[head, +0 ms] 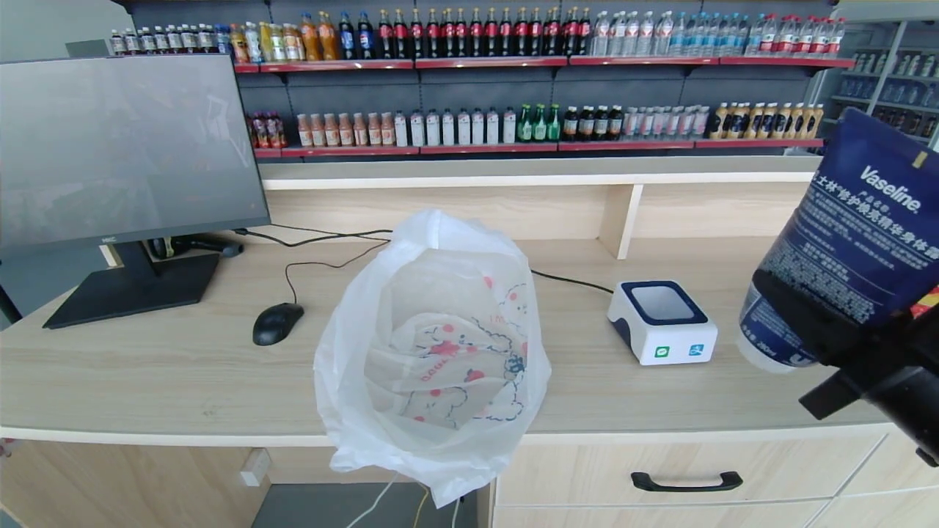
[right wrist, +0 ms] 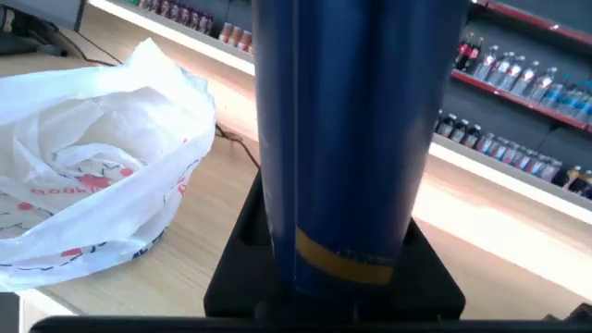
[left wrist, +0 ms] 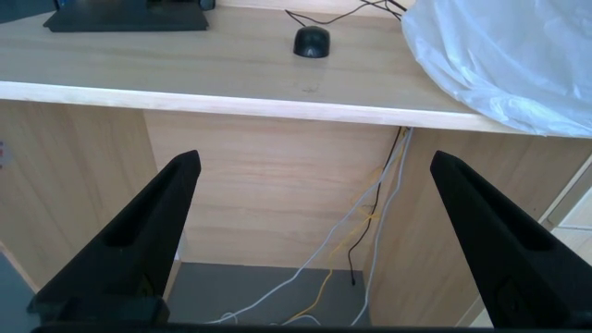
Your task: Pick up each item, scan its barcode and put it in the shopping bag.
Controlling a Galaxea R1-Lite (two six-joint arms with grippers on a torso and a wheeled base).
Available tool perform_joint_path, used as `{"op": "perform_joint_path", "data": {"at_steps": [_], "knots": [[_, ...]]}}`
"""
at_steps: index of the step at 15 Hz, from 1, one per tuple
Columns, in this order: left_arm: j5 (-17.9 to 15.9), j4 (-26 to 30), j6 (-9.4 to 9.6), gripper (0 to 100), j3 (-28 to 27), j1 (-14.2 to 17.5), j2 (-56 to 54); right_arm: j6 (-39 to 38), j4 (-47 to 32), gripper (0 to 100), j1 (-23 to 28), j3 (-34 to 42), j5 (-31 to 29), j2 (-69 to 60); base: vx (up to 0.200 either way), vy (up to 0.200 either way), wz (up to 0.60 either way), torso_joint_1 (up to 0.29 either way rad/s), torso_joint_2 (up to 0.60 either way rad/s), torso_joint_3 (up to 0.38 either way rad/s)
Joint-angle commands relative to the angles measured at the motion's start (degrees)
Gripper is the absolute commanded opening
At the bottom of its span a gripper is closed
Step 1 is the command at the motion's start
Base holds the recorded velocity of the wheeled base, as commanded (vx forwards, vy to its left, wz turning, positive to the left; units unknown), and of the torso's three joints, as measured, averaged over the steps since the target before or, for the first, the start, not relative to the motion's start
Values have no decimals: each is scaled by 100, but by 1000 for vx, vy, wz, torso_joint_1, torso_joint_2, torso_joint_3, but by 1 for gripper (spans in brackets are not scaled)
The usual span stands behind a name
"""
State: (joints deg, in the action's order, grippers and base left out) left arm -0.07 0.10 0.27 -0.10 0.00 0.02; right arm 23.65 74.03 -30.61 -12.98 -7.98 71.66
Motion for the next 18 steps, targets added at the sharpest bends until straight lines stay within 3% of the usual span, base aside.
{"op": "perform_joint_path", "data": {"at_steps": [1,4,18], "knots": [[-1,-1,0,100,1,0,-2,-739,-750,0,328,-82,7,-723,0,0,0,0,0,0],[-1,-1,0,100,1,0,-2,-1530,-1409,0,354,-38,25,-1145,0,0,0,0,0,0],[-1,-1,0,100,1,0,-2,-1794,-1480,0,591,33,7,-838,-14,14,0,-2,-1,1]]}}
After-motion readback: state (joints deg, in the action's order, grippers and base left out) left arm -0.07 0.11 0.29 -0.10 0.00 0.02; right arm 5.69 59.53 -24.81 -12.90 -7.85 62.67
